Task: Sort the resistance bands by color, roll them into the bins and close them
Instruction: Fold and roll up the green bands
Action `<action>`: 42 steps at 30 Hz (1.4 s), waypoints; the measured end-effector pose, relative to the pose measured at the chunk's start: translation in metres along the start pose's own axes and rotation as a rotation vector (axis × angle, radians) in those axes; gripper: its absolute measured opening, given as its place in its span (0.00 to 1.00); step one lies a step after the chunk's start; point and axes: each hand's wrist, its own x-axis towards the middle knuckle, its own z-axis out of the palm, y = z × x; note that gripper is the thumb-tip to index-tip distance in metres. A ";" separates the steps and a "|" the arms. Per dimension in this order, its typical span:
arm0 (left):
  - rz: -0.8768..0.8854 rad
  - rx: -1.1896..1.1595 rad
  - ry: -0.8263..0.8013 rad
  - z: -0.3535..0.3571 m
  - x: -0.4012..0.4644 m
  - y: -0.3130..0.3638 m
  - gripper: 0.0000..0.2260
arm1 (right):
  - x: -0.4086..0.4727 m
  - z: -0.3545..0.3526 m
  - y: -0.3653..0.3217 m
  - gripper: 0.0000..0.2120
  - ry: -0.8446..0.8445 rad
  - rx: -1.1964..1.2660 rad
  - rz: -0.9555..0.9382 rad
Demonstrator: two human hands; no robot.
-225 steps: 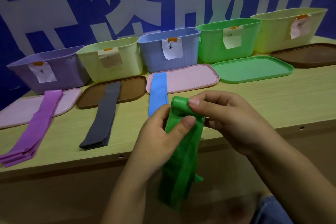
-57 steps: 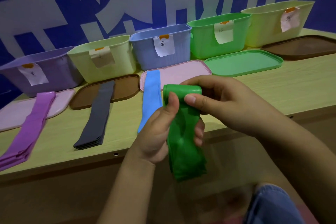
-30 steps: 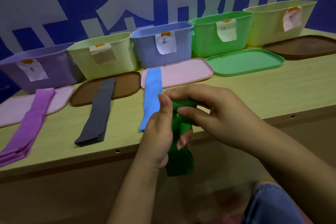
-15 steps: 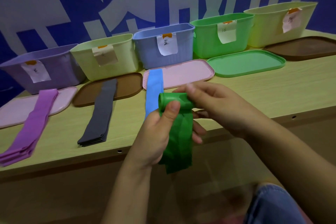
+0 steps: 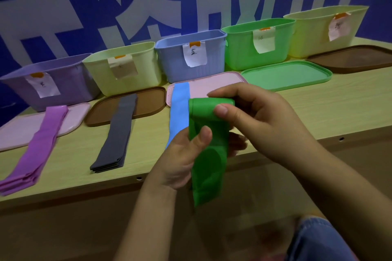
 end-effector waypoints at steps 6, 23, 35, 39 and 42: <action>-0.038 0.131 0.005 0.005 0.005 -0.005 0.18 | 0.006 0.002 0.001 0.07 0.079 0.041 -0.053; 0.004 0.183 0.308 0.015 0.005 -0.013 0.29 | -0.011 0.016 0.021 0.11 0.037 -0.074 -0.187; 0.046 -0.078 0.105 0.011 -0.006 -0.006 0.20 | -0.012 0.006 0.005 0.21 -0.130 0.317 0.351; 0.019 0.027 0.109 0.008 -0.010 -0.007 0.20 | -0.012 0.001 0.003 0.15 -0.209 0.265 0.338; 0.028 0.060 0.100 0.006 -0.010 -0.006 0.20 | -0.014 0.002 0.004 0.13 -0.169 0.205 0.283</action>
